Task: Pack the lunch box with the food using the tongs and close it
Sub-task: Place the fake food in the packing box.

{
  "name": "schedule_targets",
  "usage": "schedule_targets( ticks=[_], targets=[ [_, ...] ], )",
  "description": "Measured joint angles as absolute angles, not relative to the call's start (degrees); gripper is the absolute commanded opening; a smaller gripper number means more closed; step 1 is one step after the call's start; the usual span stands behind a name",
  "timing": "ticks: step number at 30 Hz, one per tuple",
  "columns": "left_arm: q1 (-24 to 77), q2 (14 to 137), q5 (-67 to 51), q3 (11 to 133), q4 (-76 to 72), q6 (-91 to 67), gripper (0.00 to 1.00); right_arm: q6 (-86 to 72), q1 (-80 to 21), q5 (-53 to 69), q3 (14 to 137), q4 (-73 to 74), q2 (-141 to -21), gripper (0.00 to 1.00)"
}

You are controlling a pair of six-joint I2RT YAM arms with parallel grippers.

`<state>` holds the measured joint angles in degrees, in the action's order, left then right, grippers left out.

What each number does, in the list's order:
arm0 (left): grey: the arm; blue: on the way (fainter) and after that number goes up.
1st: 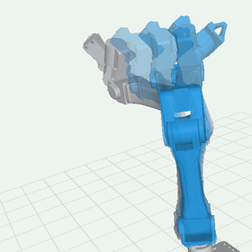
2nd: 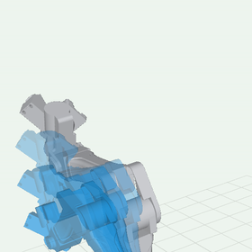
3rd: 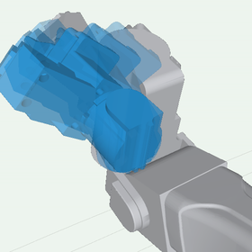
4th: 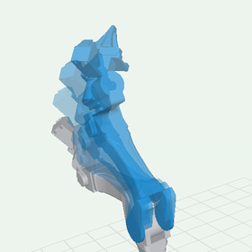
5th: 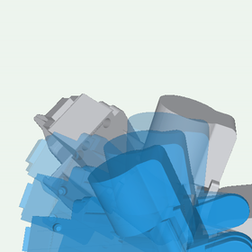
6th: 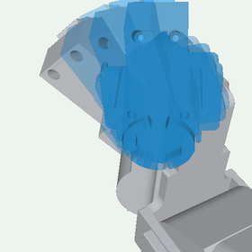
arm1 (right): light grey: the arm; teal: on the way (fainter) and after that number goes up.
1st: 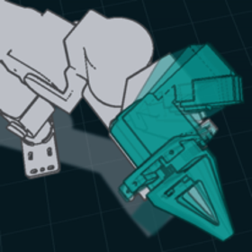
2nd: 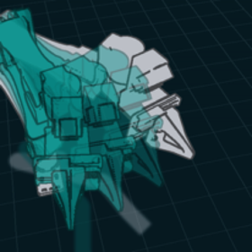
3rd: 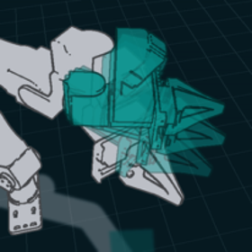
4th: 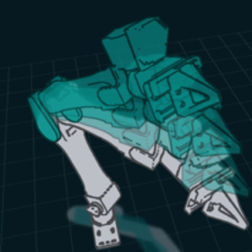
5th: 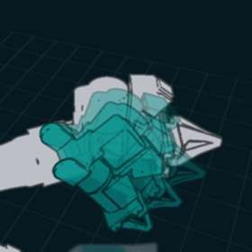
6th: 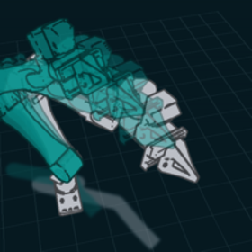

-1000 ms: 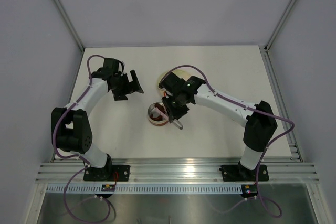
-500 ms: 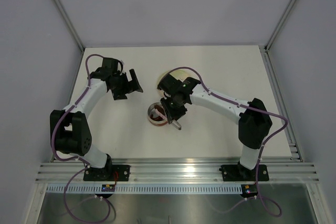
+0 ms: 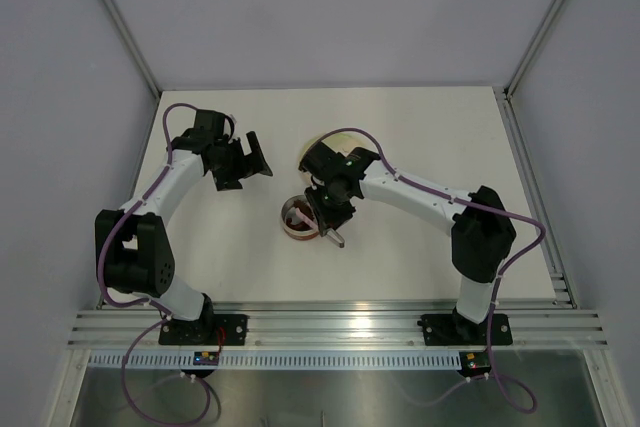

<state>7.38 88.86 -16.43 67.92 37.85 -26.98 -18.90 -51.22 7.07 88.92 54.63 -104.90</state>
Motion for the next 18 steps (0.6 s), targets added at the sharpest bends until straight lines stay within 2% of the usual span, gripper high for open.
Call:
schedule_targets(
  ticks=[9,16,18],
  targets=[
    [7.4,88.9,-16.4,67.9,37.8,-27.0,0.99,-18.9,-51.2,7.0,89.7,54.5,-106.0,0.42],
    [7.4,88.9,-16.4,67.9,37.8,-27.0,0.99,-18.9,-51.2,7.0,89.7,53.8,-106.0,0.41],
    [7.4,88.9,-16.4,67.9,37.8,-27.0,0.99,-18.9,-51.2,7.0,89.8,53.8,-106.0,0.36]
  ],
)
